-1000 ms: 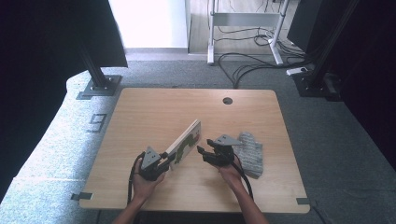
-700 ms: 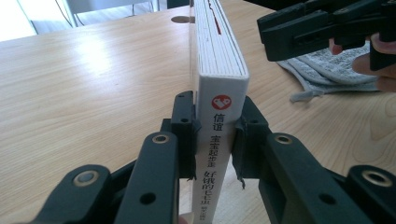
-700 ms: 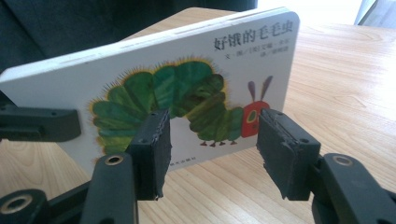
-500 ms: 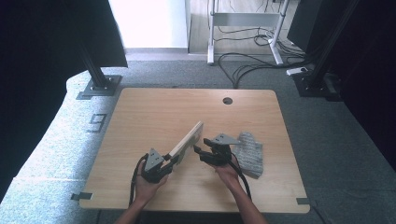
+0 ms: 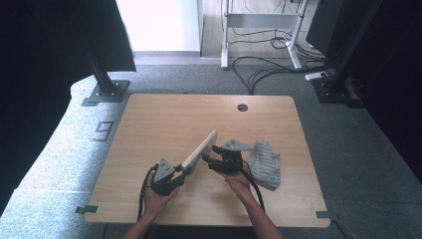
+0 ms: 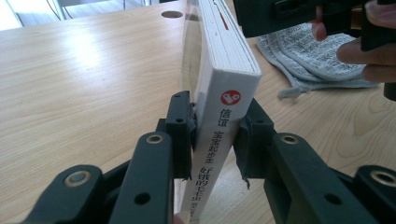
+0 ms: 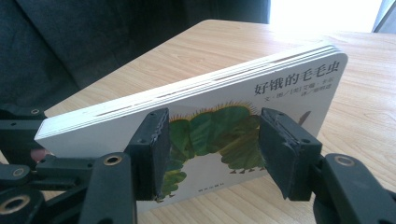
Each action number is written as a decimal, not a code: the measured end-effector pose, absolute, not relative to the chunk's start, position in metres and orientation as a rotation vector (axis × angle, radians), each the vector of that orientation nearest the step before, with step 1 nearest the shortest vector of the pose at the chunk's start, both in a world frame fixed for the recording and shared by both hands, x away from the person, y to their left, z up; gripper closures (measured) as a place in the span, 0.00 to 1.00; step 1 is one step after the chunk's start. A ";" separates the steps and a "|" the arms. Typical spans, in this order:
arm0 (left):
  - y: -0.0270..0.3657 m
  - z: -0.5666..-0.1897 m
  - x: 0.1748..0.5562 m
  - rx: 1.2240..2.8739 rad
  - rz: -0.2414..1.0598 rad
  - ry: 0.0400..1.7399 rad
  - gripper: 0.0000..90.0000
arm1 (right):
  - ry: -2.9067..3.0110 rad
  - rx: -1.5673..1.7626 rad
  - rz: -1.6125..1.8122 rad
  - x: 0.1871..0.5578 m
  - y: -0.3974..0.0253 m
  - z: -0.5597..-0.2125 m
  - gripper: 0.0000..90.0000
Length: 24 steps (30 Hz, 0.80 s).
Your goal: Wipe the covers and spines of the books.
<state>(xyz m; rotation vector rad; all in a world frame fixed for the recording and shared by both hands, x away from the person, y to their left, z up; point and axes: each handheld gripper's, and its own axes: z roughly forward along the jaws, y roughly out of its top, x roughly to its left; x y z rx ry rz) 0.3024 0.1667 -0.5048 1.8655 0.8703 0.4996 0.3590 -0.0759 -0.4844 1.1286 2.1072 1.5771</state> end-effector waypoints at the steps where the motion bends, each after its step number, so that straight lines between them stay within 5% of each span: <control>1: 0.167 -0.505 0.303 1.865 0.496 0.872 0.78 | 2.109 1.131 1.575 0.360 -0.075 -0.484 0.48; 24: 0.162 -0.504 0.301 1.867 0.482 0.881 0.79 | 2.125 1.153 1.580 0.363 -0.062 -0.475 0.48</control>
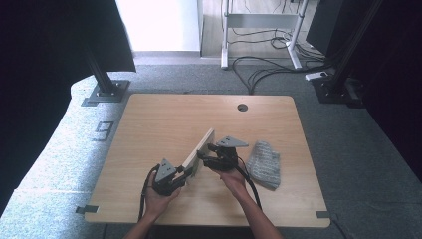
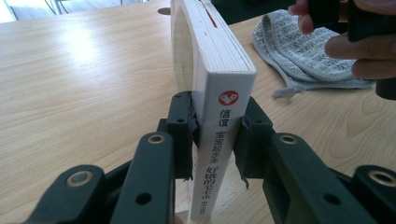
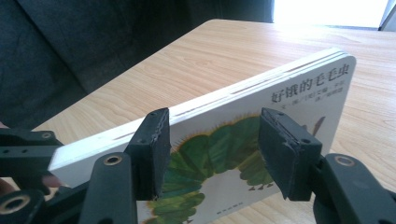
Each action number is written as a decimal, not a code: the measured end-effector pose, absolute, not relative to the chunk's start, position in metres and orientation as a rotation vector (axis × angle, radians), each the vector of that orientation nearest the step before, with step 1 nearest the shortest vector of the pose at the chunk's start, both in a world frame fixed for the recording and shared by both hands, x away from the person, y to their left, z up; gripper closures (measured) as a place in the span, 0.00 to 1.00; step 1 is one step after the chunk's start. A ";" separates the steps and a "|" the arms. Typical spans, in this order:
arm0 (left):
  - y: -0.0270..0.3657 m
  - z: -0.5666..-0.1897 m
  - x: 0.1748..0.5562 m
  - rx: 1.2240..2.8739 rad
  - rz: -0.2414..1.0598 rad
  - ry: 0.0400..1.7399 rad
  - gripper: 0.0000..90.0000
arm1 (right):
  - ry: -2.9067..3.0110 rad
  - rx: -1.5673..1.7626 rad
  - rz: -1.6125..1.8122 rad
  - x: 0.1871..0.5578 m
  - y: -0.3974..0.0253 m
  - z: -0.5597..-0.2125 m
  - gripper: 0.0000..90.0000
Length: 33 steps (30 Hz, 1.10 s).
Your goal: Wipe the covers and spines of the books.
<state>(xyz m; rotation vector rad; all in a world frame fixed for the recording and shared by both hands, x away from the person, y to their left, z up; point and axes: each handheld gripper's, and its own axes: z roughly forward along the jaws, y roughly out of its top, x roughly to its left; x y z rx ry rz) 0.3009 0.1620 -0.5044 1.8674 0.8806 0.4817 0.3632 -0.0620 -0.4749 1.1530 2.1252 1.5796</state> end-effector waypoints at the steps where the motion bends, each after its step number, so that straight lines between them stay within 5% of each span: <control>1: 0.162 -0.504 0.301 1.867 0.482 0.881 0.79 | 2.130 1.160 1.581 0.363 -0.061 -0.474 0.48; 33: 0.157 -0.505 0.298 1.869 0.489 0.862 0.78 | 2.110 1.252 1.590 0.367 -0.061 -0.466 0.41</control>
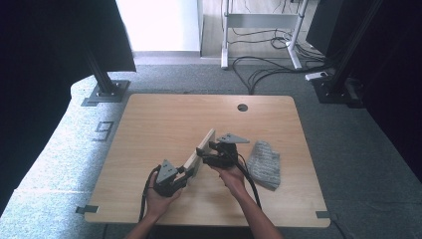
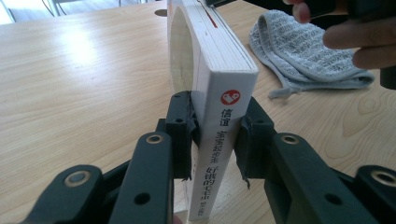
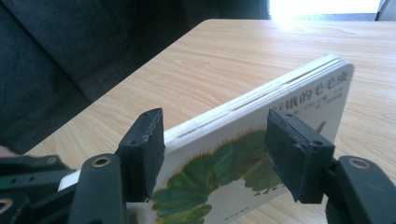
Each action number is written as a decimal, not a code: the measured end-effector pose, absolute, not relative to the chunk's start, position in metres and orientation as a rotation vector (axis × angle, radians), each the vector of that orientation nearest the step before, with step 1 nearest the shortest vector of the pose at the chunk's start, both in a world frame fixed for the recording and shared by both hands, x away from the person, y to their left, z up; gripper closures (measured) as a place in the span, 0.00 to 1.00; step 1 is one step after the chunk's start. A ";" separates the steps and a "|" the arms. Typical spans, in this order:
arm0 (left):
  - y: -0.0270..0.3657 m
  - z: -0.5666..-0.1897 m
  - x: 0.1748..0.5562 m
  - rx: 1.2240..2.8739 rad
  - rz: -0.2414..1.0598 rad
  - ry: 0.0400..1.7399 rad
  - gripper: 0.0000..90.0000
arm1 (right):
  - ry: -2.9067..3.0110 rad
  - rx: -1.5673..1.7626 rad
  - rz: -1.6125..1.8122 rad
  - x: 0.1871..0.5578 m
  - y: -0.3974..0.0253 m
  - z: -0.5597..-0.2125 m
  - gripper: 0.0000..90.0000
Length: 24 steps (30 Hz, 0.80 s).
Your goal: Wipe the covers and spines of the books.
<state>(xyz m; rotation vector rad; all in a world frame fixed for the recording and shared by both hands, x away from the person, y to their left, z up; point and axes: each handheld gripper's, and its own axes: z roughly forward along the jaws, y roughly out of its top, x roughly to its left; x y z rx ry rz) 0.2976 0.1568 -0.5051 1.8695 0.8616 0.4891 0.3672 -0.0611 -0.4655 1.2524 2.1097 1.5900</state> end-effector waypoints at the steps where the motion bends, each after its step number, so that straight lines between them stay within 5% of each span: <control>1: 0.156 -0.505 0.297 1.871 0.494 0.858 0.77 | 2.109 1.261 1.588 0.368 -0.061 -0.465 0.41; 24: 0.155 -0.505 0.296 1.862 0.487 0.869 0.77 | 2.128 1.377 1.443 0.376 -0.042 -0.457 0.34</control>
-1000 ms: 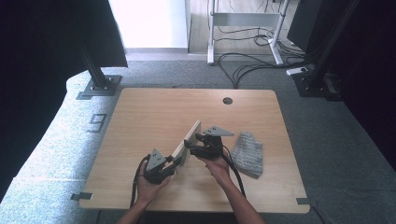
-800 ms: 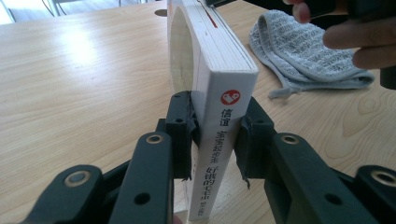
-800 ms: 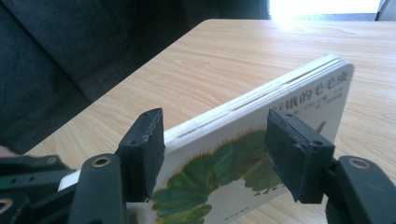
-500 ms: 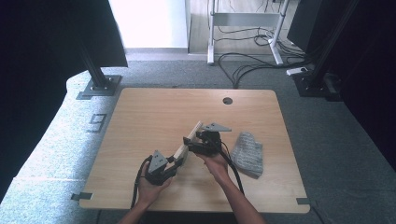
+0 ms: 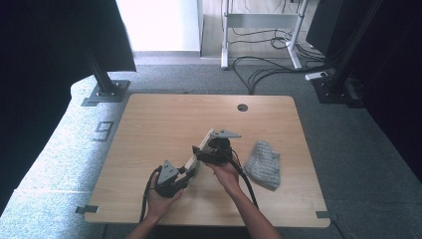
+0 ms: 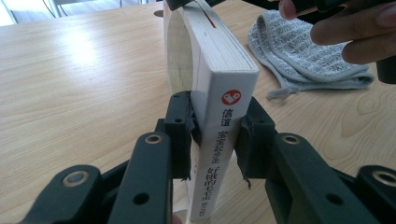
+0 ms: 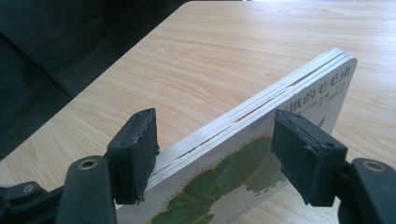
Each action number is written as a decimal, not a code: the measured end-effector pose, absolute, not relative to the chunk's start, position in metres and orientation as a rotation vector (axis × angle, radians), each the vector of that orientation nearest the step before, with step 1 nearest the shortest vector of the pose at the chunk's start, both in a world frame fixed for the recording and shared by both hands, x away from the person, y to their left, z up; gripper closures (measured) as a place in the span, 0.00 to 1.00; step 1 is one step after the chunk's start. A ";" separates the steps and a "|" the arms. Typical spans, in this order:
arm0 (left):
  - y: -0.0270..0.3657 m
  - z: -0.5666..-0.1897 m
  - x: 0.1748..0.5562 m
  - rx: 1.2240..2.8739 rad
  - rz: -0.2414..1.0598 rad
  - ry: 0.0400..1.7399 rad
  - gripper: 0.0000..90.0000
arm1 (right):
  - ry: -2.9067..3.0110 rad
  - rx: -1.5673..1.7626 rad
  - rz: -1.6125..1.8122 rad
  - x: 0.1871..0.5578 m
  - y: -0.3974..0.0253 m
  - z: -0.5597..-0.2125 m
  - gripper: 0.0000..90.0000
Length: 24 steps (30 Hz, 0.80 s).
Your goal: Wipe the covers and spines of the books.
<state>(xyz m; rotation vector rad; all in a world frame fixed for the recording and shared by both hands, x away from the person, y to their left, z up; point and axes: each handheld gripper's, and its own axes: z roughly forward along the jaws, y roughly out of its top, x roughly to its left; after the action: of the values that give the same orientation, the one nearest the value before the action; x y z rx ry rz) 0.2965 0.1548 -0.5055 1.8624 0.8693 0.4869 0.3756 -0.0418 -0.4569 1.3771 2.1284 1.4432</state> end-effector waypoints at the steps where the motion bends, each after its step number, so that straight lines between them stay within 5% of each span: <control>1: 0.154 -0.505 0.296 1.863 0.487 0.868 0.77 | 2.129 1.378 1.427 0.376 -0.041 -0.456 0.34; 14: 0.148 -0.506 0.293 1.880 0.471 0.829 0.71 | 2.162 1.372 1.341 0.378 -0.034 -0.455 0.35; 24: 0.149 -0.506 0.292 1.874 0.278 0.734 0.40 | 2.203 1.347 1.326 0.379 -0.036 -0.452 0.43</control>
<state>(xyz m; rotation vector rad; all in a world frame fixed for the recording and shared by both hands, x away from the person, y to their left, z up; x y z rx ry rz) 0.2925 0.1489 -0.5056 1.8736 0.7338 0.2781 0.3793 -0.0356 -0.4523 1.3466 2.2033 1.3256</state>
